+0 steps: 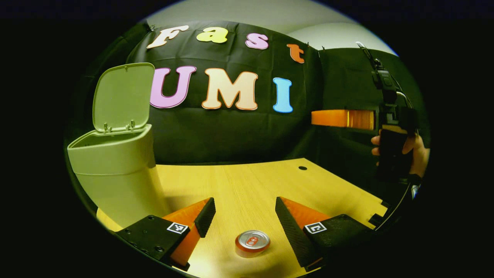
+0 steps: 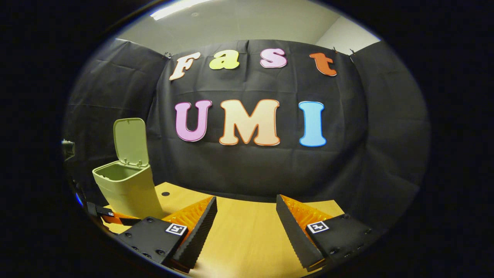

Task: Press the lid of the desktop garbage bin to open it, pick up the crumpled paper on the desktop and throw it into the bin, then pick up the pop can on the desktop and drop it into the bin, and finally close the garbage bin lid.

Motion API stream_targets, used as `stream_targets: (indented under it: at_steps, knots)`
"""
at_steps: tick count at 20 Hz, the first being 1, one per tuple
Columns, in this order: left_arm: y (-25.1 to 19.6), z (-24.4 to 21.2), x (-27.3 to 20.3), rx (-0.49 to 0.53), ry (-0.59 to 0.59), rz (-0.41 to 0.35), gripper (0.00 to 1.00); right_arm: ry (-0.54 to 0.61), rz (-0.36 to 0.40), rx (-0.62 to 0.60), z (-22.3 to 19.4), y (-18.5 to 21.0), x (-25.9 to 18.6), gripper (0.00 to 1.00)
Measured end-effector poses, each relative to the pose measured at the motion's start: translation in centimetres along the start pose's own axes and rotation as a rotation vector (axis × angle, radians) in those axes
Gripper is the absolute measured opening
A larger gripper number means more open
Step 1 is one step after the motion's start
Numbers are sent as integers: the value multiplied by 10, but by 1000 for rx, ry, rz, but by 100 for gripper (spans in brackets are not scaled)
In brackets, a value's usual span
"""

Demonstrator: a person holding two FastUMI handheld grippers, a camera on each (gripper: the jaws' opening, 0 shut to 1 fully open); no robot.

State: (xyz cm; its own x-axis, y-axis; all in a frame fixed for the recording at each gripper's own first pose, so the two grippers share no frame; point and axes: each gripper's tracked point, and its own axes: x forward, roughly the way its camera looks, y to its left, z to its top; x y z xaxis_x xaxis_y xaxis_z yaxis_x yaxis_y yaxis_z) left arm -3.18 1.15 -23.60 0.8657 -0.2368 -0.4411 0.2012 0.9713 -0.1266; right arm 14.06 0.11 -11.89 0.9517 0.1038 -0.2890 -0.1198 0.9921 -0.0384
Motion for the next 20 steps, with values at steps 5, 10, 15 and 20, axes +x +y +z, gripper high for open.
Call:
stream_targets:
  at_steps: [5,10,15,20]
  knots:
    - [-7,-63,17,-16,103,53,94,51,-40,-36,-23,-37,-18,96]
    - [-13,-105,31,-15,153,77,94,69,-58,-81,-28,-63,-30,99]
    - [-3,-112,35,-19,140,118,85,80,-43,-123,-33,-66,-34,99]
    - [13,-36,40,-34,25,133,76,63,0,-136,-32,-50,-32,100]
